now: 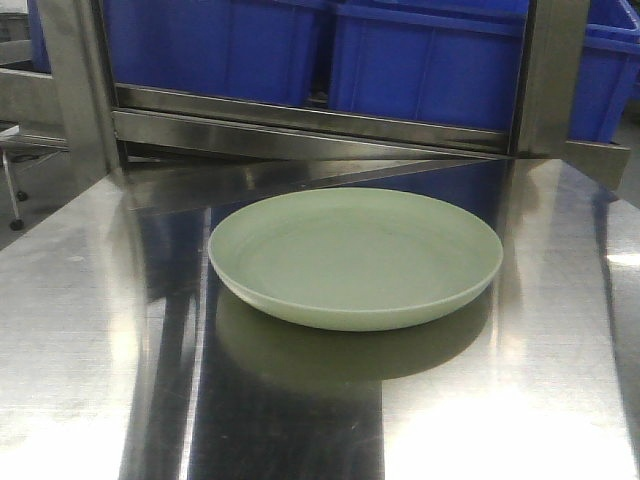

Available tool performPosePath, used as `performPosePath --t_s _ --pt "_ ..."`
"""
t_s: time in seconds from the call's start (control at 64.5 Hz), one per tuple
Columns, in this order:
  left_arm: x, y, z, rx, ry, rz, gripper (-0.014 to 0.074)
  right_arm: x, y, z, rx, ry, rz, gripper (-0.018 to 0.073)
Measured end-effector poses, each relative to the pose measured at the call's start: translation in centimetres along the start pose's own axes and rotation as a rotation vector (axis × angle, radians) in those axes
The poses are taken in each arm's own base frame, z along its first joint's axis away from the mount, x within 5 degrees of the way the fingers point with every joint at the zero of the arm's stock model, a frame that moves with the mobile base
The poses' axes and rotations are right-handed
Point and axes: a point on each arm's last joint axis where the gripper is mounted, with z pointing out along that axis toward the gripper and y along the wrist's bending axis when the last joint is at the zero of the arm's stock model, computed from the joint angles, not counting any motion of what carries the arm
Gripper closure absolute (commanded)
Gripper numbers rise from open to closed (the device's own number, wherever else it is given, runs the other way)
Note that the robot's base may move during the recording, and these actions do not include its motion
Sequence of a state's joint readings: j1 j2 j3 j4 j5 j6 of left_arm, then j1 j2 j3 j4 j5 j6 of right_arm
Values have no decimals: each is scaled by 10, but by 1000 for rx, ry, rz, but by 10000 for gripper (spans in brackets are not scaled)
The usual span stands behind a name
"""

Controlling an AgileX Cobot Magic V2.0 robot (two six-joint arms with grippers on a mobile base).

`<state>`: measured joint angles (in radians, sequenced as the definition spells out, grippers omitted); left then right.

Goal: Place green plate on second shelf with right arm
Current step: 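Move the right gripper down to the rim of the pale green plate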

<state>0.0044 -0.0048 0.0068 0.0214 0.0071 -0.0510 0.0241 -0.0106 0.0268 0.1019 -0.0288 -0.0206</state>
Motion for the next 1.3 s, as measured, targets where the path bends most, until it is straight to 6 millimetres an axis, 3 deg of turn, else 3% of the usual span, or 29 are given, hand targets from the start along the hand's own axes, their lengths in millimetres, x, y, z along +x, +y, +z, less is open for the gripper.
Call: performPosePath --t_s 0.403,0.527,0.667,0.776,0.962,1.039,1.163,1.303 --pt "0 0 0 0 0 0 466 0 0 0 0 0 0 505" --pt "0 0 0 0 0 0 466 -6 0 0 2 -71 10 505" --pt "0 0 0 0 0 0 466 -27 -1 -4 2 -296 50 505" --pt "0 0 0 0 0 0 466 -57 2 -10 -13 -444 52 505" --pt "0 0 0 0 0 0 466 -123 10 -18 -34 -394 35 505" --pt "0 0 0 0 0 0 466 -146 12 -4 -29 -244 34 505" --pt "0 0 0 0 0 0 466 -167 15 40 -16 28 38 505" --pt "0 0 0 0 0 0 466 -171 20 97 -24 306 127 505"
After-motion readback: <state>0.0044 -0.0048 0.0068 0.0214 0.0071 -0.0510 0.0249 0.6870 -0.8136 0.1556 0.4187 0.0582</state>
